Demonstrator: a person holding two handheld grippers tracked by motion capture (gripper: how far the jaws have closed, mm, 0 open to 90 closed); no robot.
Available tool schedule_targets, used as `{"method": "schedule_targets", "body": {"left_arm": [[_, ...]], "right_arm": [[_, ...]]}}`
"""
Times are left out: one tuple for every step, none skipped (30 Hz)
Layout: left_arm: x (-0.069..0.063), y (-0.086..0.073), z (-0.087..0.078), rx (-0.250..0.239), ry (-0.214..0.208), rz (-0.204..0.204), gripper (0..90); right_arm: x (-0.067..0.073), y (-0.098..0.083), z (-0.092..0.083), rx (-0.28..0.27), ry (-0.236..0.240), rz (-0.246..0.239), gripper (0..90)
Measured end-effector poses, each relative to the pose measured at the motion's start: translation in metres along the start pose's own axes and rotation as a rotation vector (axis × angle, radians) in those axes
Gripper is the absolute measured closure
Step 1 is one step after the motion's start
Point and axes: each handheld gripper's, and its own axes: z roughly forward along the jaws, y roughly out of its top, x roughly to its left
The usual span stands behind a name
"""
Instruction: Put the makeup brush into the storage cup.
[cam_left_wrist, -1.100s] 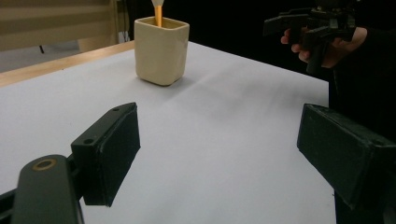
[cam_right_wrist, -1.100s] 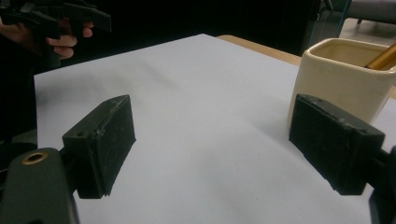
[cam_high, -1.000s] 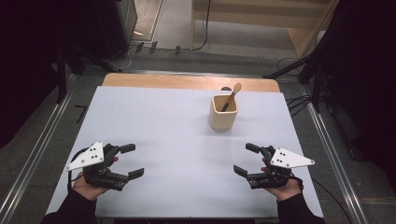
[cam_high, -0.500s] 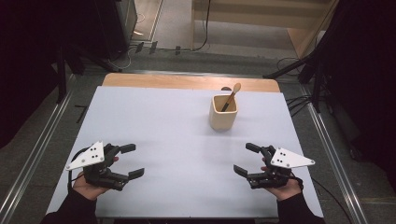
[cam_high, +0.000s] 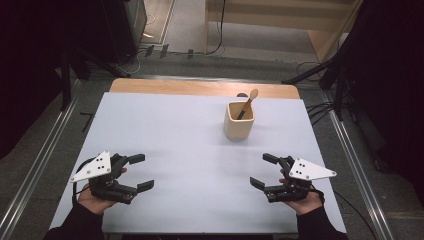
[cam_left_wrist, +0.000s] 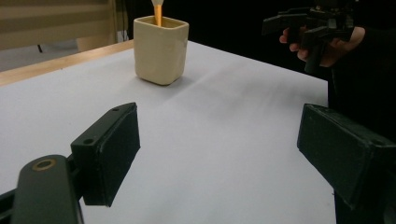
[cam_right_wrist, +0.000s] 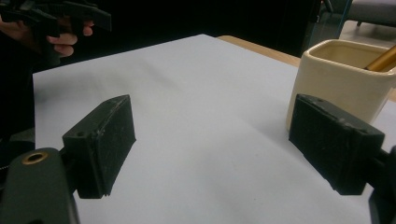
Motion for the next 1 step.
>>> {"method": "schedule_targets", "body": {"left_arm": [[0.0001, 0.0000, 0.0000, 0.000, -0.001, 0.000, 14.1]], "right_arm": [[0.0000, 0.0001, 0.0001, -0.001, 0.000, -0.001, 15.4]]}}
